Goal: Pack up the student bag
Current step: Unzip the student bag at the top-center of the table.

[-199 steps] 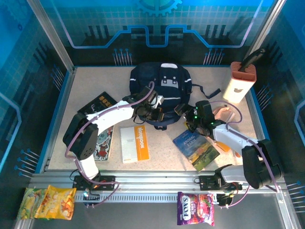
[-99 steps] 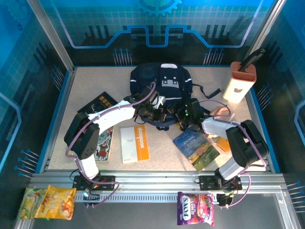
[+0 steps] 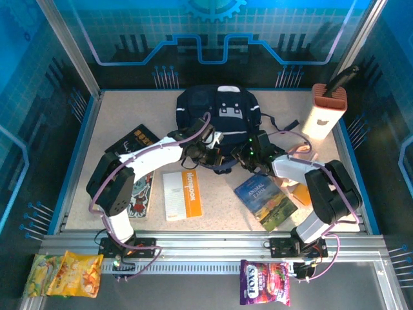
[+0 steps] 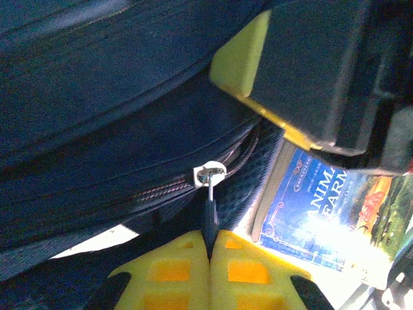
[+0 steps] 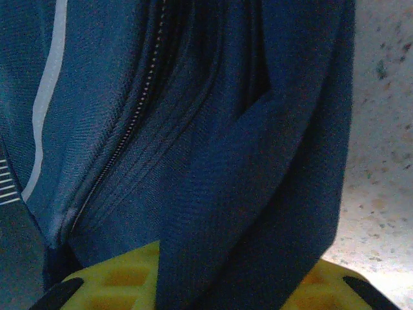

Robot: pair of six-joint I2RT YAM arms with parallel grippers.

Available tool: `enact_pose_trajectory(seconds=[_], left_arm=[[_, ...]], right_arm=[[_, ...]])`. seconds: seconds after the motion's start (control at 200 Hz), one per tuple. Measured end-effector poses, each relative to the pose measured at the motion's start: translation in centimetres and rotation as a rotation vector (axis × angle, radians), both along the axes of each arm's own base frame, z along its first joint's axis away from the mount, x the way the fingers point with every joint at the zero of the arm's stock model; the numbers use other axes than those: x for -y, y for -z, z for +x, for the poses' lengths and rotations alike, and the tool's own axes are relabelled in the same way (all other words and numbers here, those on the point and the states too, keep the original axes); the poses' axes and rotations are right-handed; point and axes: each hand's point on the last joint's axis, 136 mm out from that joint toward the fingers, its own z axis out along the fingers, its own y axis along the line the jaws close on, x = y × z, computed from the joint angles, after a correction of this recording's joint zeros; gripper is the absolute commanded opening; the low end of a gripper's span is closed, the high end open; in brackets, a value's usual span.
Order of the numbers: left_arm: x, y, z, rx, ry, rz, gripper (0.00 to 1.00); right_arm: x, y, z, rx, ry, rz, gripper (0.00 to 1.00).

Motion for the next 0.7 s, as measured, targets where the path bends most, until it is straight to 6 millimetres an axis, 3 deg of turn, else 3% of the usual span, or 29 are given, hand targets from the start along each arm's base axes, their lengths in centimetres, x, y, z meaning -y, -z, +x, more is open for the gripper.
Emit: enact_pose_trajectory(seconds=[0.325, 0.51, 0.7], left_arm=[[-5.4, -1.1, 0.4, 0.019, -0.114, -0.005, 0.0], [-7.3, 0.0, 1.2, 0.014, -0.165, 0.0, 0.0], [-9.9, 1.2, 3.4, 0.018, -0.24, 0.013, 0.0]], right_arm=[[3.3, -3.0, 0.3, 0.086, -0.038, -0.138, 0.28], [5.4, -5.5, 1.3, 0.129, -0.052, -0.184, 0.3], [5.7, -6.7, 1.6, 0.14, -0.087, -0.184, 0.3]])
